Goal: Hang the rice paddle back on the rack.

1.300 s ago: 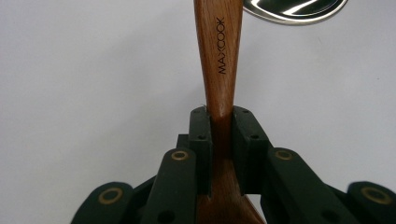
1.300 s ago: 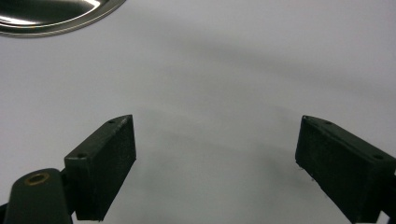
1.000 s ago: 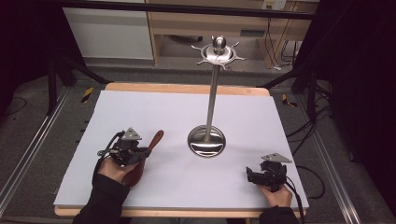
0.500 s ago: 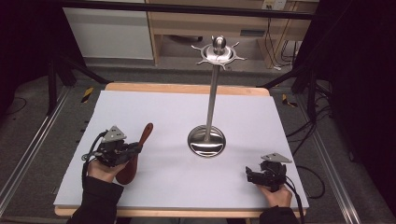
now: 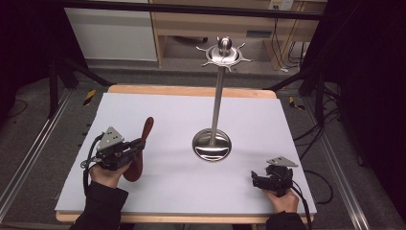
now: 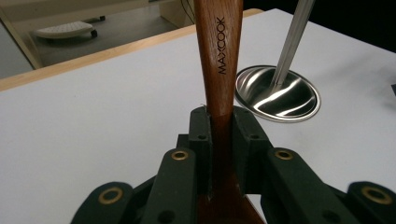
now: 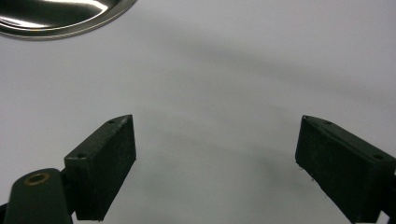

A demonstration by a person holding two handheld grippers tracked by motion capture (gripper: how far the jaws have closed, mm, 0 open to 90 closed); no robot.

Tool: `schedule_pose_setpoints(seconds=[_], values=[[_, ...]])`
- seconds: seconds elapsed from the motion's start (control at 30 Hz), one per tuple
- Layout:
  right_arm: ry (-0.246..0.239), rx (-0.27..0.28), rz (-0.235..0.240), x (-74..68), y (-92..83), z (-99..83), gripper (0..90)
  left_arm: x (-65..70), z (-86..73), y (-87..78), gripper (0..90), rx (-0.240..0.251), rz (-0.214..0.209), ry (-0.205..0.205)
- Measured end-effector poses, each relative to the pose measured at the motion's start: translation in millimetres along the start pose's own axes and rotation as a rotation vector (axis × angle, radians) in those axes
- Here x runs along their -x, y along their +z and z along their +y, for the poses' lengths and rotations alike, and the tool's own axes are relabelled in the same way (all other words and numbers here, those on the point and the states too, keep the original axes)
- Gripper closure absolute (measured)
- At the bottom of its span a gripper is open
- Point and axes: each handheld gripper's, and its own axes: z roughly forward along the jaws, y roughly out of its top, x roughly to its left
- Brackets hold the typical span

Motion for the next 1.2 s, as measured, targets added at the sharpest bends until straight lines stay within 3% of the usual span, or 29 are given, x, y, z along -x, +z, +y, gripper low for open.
schedule_pose_setpoints(seconds=[0.13, 0.37, 0.57, 0.87, 1.2], values=[[0.003, 0.006, -0.004, 0.9, -1.0, 0.1, 12.6, 0.8, 6.4, 0.3, 78.3, 0.019, -0.015, -0.003], [0.009, 0.012, -0.009, 1.6, -1.4, 0.5, 12.6, 8.6, 18.0, 3.3, 78.3, 0.046, -0.029, 0.026], [0.012, 0.018, -0.008, 1.5, -1.6, 0.6, 12.6, 9.4, 26.4, 5.7, 78.2, 0.079, -0.046, 0.008], [0.017, 0.020, -0.004, 0.1, -1.2, 0.6, 12.6, 13.6, 39.7, 10.0, 78.2, 0.100, -0.065, 0.011], [0.017, 0.022, -0.004, -0.3, -1.3, 0.9, 12.6, 27.3, 63.1, 15.4, 78.2, 0.132, -0.088, 0.036]])
